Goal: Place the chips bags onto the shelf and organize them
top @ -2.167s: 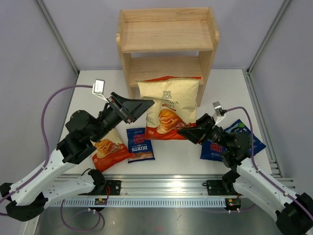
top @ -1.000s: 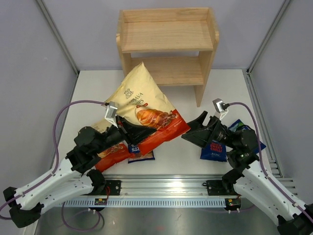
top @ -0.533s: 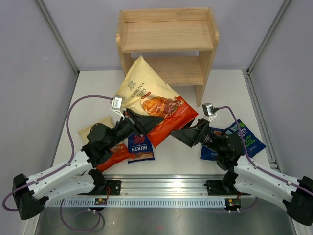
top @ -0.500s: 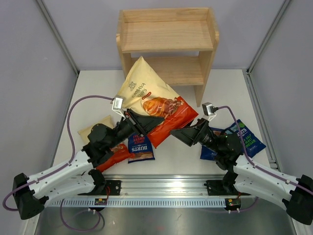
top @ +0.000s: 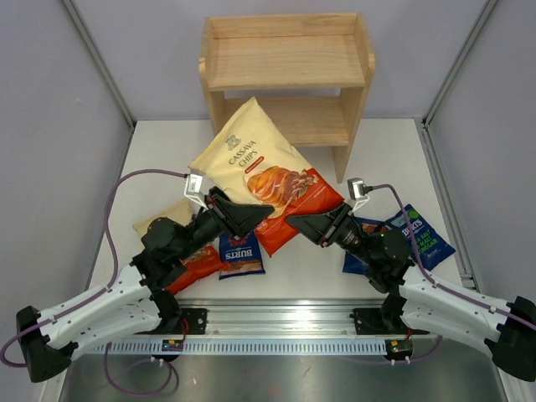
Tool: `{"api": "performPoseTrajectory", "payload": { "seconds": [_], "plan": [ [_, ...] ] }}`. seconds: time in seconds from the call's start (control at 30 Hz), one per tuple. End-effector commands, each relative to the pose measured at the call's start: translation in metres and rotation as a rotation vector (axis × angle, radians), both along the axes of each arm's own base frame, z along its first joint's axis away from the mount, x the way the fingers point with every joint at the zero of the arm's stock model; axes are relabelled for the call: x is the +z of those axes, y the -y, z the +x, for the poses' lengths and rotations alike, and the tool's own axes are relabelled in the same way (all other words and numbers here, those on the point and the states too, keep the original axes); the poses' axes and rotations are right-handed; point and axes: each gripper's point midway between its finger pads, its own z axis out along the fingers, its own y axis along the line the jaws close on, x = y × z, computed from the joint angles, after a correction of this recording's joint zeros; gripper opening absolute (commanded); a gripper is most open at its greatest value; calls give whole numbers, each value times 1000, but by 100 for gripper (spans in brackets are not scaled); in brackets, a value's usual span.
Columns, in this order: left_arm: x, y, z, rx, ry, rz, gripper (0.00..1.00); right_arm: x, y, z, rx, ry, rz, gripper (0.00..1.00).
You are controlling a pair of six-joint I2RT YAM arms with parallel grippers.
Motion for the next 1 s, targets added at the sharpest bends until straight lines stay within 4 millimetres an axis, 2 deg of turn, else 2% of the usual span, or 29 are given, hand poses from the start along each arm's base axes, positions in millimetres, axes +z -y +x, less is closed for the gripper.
{"api": "performPoseTrajectory", "payload": {
  "seconds": [0.0,0.03,0.13,0.17,0.3,0.47,0.6,0.7,0.8,0.97],
  "plan": [
    [36,-34,-8,96,132,-43,42,25,29,5,-133,70,70,20],
    [35,-38,-6,118,131,-39,46,24,31,4,-135,68,65,18],
    [34,-48,-9,146,144,-22,48,18,35,-2,-122,64,44,16],
    [32,-53,-4,178,130,-22,48,14,34,-3,-118,49,16,15],
    [28,-58,0,211,123,-2,45,2,22,-20,-12,58,-67,14],
    [27,-69,0,253,125,0,43,-9,21,-34,57,78,-110,12],
    [19,-80,3,300,114,28,26,-10,27,-48,89,115,-121,10],
    [8,-91,8,354,91,52,20,-15,34,-47,58,105,-141,9],
    [-4,-104,13,422,59,83,16,-20,39,-46,35,83,-150,4],
    [-16,-132,24,561,7,138,15,-27,40,-37,1,33,-171,4]
  ]
}}
